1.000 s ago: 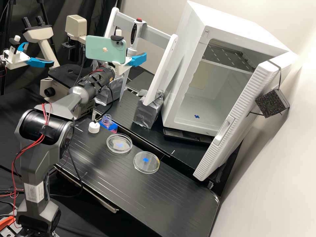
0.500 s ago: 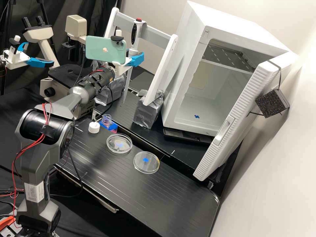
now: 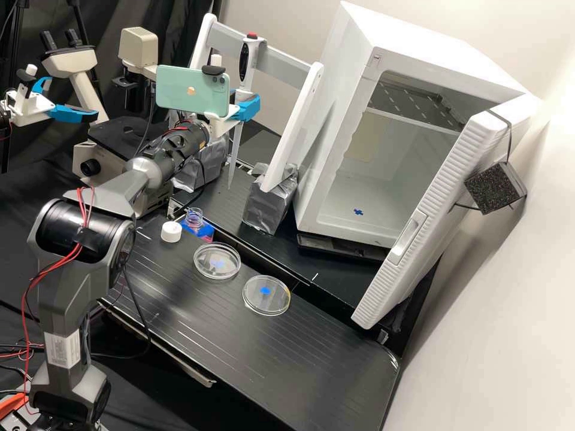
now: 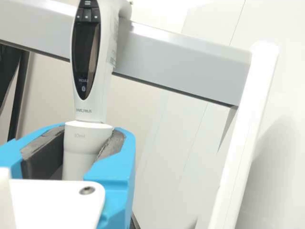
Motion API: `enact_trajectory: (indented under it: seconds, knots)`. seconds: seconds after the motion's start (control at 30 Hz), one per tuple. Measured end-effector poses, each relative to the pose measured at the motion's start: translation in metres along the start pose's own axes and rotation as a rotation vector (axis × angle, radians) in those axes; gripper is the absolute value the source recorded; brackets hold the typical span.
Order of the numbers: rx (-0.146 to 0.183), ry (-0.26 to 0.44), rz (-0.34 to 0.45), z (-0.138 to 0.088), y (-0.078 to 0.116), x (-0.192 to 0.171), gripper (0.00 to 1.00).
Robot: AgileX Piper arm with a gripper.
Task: Use the pipette
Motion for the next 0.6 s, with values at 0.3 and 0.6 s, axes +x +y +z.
enact_trajectory:
  seconds: [0.3,0.6]
  knots:
    - [0.108,0.015,-0.030,-0.005,0.006,-0.006,0.00]
    - [0.140,0.045,-0.054,-0.015,0.016,-0.003,0.00]
